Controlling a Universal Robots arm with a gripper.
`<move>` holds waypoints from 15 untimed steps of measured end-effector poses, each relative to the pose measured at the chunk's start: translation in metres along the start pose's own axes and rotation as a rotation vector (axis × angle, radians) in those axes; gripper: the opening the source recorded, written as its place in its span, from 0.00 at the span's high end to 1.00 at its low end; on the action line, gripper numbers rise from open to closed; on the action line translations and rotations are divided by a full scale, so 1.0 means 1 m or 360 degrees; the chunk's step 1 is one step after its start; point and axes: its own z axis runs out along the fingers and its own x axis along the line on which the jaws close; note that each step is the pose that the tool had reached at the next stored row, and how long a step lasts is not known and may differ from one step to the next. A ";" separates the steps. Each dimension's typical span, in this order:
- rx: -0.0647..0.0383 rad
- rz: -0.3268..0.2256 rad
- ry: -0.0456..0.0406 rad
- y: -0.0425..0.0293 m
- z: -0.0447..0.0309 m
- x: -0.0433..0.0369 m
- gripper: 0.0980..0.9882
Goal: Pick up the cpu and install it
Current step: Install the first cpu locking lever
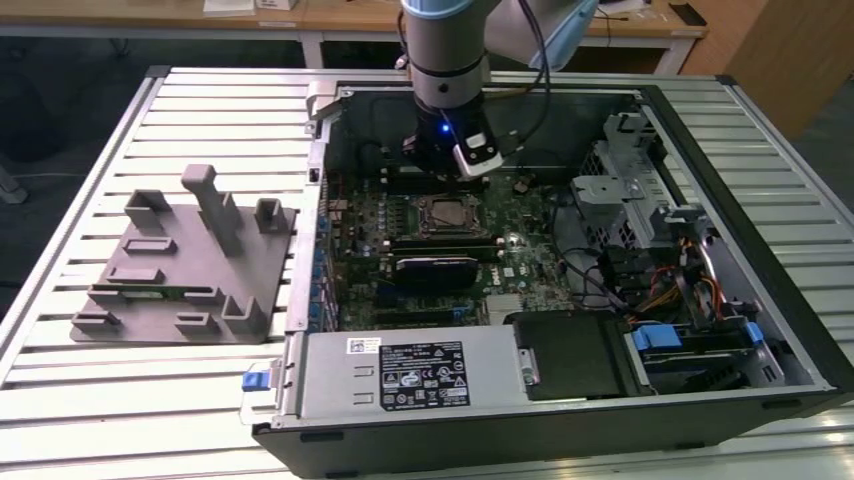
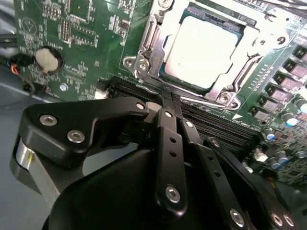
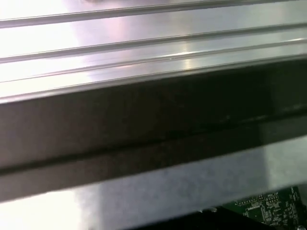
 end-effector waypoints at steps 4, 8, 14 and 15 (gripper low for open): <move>0.0006 0.0056 -0.0008 0.0003 0.0012 0.0002 0.99; 0.0012 0.0108 -0.0016 0.0007 0.0022 -0.0005 0.99; 0.0025 0.0212 -0.0030 0.0004 0.0041 -0.0006 0.99; 0.0027 0.0234 -0.0034 0.0004 0.0046 -0.0006 0.99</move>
